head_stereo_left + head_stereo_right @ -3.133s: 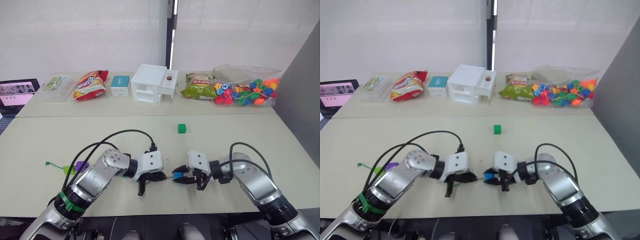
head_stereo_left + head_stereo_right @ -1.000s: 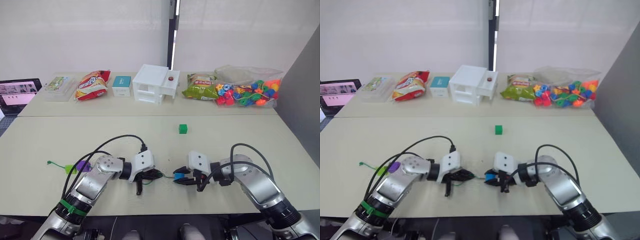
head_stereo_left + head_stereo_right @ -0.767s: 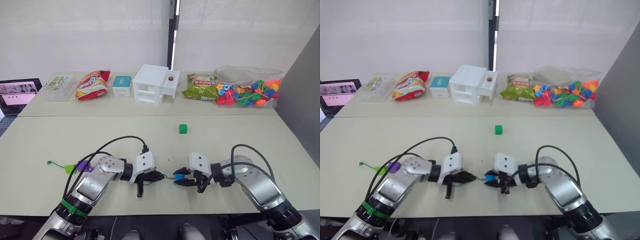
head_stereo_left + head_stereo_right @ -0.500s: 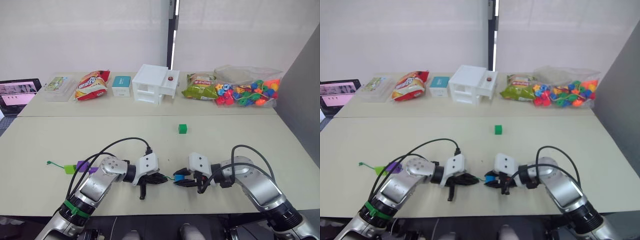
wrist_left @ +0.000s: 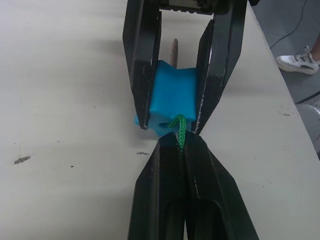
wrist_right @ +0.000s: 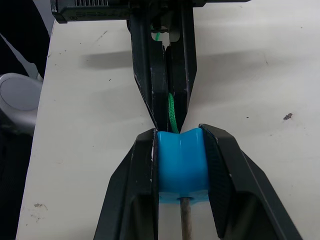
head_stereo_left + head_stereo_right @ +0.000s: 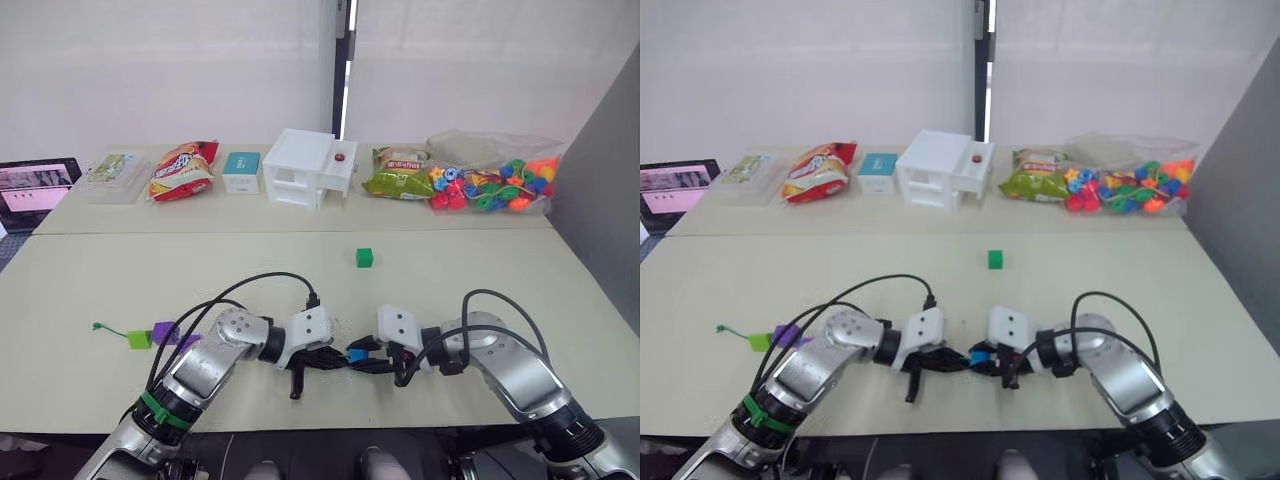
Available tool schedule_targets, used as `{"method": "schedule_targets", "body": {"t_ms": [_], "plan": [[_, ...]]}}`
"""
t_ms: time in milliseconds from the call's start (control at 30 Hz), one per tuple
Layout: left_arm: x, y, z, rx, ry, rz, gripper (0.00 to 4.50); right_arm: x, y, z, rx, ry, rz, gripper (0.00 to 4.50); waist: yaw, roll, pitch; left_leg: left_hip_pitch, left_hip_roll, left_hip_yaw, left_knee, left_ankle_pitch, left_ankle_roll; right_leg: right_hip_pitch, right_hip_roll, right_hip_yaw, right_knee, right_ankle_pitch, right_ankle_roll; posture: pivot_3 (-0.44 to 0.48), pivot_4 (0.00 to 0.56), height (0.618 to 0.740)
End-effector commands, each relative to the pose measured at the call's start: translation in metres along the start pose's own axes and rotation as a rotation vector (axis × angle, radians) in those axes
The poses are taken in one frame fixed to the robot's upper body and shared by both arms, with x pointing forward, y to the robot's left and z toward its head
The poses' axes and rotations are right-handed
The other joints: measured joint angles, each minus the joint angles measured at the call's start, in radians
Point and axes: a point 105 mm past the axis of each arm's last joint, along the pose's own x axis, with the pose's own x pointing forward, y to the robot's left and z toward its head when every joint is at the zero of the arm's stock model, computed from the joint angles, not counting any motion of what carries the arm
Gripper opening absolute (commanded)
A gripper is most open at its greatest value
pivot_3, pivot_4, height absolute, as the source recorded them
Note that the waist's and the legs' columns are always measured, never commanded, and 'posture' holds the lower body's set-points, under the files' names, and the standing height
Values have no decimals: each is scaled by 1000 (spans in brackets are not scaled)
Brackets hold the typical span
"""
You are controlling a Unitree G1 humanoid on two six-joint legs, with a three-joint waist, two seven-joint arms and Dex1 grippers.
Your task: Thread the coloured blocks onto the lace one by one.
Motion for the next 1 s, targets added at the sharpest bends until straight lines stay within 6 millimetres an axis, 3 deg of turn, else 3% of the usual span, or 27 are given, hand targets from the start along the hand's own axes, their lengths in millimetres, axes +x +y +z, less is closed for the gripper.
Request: {"method": "schedule_targets", "body": {"t_ms": [33, 100, 133, 467, 567, 800, 1000], "plan": [[3, -1, 11, 19, -29, -14, 40, 2, 1, -3, 10, 10, 4, 720, 0, 0, 0, 0, 0, 0, 0, 0, 0, 0, 0, 0, 0, 0, 0, 0, 150, 740], [-2, -2, 12, 0, -45, -14, 40, 2, 2, -3, 12, 10, 4, 720, 0, 0, 0, 0, 0, 0, 0, 0, 0, 0, 0, 0, 0, 0, 0, 0, 150, 740], [-5, -2, 12, -8, -48, -9, 297, 1, 2, -3, 13, 10, 3, 720, 0, 0, 0, 0, 0, 0, 0, 0, 0, 0, 0, 0, 0, 0, 0, 0, 150, 740], [-31, 3, 8, 3, -9, 28, 3497, 0, -1, 2, 14, -7, -13, 720, -2, 0, 0, 0, 0, 0, 0, 0, 0, 0, 0, 0, 0, 0, 0, 0, 150, 740], [-30, 1, 9, 4, -9, 22, 4470, -3, -6, 7, -7, -24, -50, 2100, -2, 0, 0, 0, 0, 0, 0, 0, 0, 0, 0, 0, 0, 0, 0, 0, 150, 740], [-28, 4, 14, 22, -19, 22, 4481, -18, -7, 15, -15, -36, -87, 4479, 0, 0, 0, -1, 0, 0, 0, 0, 0, -1, 0, 0, 0, 0, 0, 0, 150, 740], [-15, 9, 25, 59, -46, -1, 4481, -34, -4, 13, 8, -22, -114, 4479, 4, 0, 0, -1, 0, 0, 0, 0, 0, 0, 0, 0, -1, 0, 0, 0, 150, 740]]}}
